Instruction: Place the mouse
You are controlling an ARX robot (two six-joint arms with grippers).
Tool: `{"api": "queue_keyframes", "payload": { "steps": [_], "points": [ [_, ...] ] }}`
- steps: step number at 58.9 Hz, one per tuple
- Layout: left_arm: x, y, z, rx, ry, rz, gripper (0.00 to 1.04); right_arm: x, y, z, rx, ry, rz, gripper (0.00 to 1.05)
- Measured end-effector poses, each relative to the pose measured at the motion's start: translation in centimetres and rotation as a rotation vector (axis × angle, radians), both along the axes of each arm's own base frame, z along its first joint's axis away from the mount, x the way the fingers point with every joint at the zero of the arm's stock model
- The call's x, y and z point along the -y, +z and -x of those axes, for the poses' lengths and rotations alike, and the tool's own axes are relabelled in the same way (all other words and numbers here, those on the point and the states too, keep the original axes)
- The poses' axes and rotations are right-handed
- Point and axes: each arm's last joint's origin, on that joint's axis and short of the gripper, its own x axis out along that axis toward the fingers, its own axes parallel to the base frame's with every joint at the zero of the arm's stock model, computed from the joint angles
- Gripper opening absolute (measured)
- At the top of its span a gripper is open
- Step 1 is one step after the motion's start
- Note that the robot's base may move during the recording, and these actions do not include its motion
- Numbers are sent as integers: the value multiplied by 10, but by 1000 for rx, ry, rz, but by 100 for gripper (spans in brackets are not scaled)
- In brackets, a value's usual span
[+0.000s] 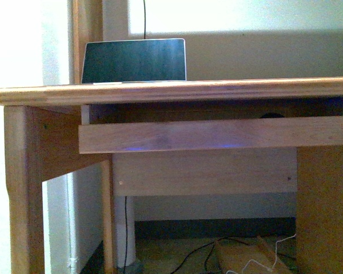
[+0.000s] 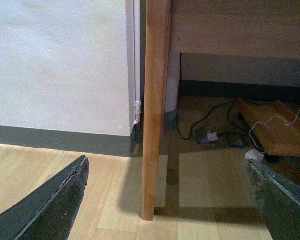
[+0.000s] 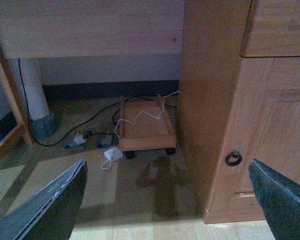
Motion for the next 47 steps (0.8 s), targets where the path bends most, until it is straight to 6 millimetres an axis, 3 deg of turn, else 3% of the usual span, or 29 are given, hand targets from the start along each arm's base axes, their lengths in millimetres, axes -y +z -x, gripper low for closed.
{"api": "queue_keyframes", "payload": {
  "steps": [47],
  "points": [
    [0, 0, 0, 0, 0, 0, 97, 0, 0, 0, 0, -3, 0, 97]
  ]
}}
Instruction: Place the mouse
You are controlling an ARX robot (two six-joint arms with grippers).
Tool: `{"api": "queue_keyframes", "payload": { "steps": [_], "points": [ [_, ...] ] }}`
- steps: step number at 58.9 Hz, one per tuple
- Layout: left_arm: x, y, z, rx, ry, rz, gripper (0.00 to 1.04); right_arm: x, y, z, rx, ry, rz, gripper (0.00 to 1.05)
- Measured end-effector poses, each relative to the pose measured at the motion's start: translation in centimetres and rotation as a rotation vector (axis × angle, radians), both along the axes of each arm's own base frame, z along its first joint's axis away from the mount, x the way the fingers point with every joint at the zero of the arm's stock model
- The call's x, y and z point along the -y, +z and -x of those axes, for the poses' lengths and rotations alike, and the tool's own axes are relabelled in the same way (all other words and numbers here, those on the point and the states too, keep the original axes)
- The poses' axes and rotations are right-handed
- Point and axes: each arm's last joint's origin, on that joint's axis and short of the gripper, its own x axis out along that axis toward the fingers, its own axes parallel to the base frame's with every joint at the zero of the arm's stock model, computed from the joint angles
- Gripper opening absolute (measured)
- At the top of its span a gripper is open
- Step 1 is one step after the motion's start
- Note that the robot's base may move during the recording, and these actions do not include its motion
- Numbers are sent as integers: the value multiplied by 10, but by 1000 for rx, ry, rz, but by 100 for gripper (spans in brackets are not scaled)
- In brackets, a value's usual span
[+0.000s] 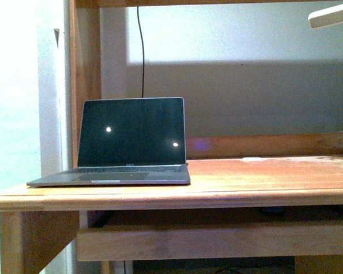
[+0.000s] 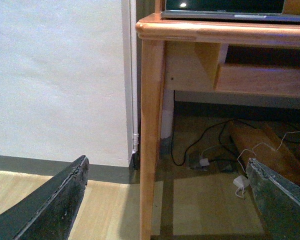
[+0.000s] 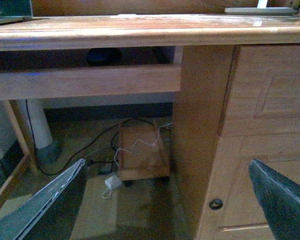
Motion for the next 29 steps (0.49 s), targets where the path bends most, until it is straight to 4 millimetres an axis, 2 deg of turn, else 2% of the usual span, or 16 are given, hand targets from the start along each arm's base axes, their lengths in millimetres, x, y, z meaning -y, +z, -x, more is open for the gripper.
{"api": "queue_keyframes", "payload": {
  "steps": [8, 14, 17, 23, 29],
  "points": [
    [0, 0, 0, -5, -11, 7, 97, 0, 0, 0, 0, 0, 0, 97],
    [-2, 4, -12, -245, -284, 120, 97, 0, 0, 0, 0, 2, 0, 97],
    [-5, 13, -24, -285, -344, 78, 97, 0, 0, 0, 0, 0, 0, 97],
    [-12, 25, -46, -279, -354, -70, 97, 0, 0, 0, 0, 0, 0, 97],
    [-19, 24, -67, -237, -335, -294, 97, 0, 0, 0, 0, 0, 0, 97]
  ]
}}
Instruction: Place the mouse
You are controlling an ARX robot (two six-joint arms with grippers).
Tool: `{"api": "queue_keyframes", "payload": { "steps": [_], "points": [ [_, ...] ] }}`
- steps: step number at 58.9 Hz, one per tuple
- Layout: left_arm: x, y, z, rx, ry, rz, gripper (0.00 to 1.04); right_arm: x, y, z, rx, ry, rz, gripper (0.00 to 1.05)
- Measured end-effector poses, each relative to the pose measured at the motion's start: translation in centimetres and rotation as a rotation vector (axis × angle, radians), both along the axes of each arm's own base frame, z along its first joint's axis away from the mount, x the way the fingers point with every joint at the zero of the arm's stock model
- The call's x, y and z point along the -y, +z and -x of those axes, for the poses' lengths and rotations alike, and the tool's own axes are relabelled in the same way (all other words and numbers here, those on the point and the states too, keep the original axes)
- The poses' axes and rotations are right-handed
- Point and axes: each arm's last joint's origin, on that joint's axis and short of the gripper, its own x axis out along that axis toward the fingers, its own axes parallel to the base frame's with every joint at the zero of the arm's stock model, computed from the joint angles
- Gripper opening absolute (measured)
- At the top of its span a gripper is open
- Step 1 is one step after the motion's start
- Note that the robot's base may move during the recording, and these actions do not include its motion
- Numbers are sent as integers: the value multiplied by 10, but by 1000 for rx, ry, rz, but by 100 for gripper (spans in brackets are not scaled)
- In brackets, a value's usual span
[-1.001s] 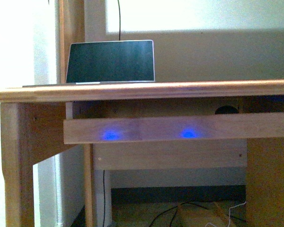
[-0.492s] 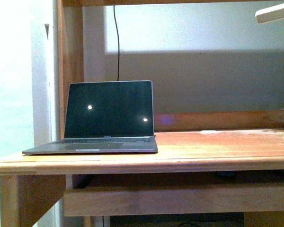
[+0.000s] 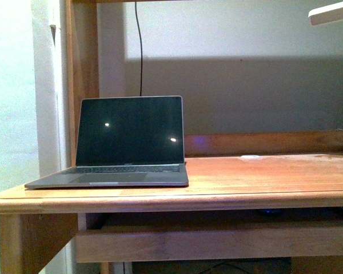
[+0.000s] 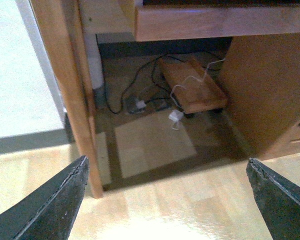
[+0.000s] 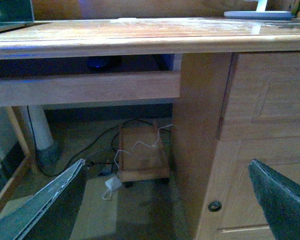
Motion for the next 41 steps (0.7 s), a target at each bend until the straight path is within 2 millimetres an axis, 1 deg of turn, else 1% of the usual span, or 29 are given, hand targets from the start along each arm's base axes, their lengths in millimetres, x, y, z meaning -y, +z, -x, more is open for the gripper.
{"api": "queue_keyframes", "payload": {
  "steps": [2, 3, 7, 8, 11, 16, 21, 26, 34, 41],
  "points": [
    [-3, -4, -8, 38, -19, -104, 97, 0, 0, 0, 0, 0, 0, 97],
    [-6, -7, -15, 66, -33, -186, 97, 0, 0, 0, 0, 0, 0, 97],
    [-13, -13, -29, 135, -61, -361, 97, 0, 0, 0, 0, 0, 0, 97],
    [-16, -15, -36, 176, -84, -451, 97, 0, 0, 0, 0, 0, 0, 97],
    [-20, -17, -51, 264, -134, -609, 97, 0, 0, 0, 0, 0, 0, 97],
    [-24, -18, -69, 373, -202, -771, 97, 0, 0, 0, 0, 0, 0, 97],
    [-26, -20, -85, 441, -249, -864, 97, 0, 0, 0, 0, 0, 0, 97],
    [-26, -21, -100, 490, -289, -906, 97, 0, 0, 0, 0, 0, 0, 97],
    [-21, -23, -121, 580, -361, -918, 97, 0, 0, 0, 0, 0, 0, 97],
    [-12, -24, -143, 634, -403, -892, 97, 0, 0, 0, 0, 0, 0, 97]
  ]
}}
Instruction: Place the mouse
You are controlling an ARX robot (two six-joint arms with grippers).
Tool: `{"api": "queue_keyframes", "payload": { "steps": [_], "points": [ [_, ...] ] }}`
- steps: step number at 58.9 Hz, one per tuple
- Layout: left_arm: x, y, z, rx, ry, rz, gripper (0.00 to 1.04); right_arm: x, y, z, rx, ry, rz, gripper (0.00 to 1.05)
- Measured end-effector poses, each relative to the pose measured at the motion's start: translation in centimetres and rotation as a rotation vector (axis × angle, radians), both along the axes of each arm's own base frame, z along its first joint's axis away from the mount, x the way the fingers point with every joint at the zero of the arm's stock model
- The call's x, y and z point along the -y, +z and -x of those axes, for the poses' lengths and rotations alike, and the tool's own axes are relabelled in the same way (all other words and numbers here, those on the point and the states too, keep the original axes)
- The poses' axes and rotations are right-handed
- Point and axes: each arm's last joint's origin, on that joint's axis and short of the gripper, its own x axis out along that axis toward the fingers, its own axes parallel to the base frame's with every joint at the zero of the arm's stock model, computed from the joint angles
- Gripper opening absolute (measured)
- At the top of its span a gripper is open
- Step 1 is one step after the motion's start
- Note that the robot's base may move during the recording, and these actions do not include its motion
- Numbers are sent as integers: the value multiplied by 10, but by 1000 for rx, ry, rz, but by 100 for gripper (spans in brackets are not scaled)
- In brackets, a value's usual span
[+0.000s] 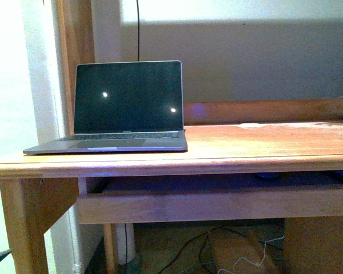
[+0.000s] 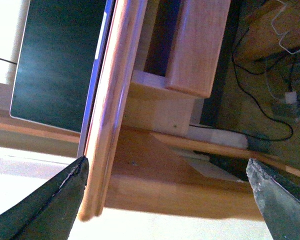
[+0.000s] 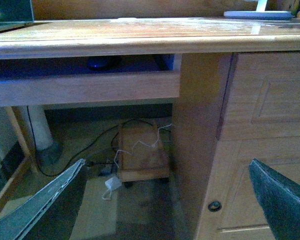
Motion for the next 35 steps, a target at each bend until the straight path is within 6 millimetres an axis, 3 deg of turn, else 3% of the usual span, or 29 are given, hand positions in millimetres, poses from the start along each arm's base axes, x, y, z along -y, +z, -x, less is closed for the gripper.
{"api": "queue_keyframes", "payload": {
  "steps": [4, 5, 35],
  "points": [
    [5, 0, -9, 6, -33, 13, 97, 0, 0, 0, 0, 0, 0, 97],
    [31, -16, -52, -43, -141, 57, 97, 0, 0, 0, 0, 0, 0, 97],
    [59, -49, -113, 33, -286, -98, 97, 0, 0, 0, 0, 0, 0, 97]
  ]
}}
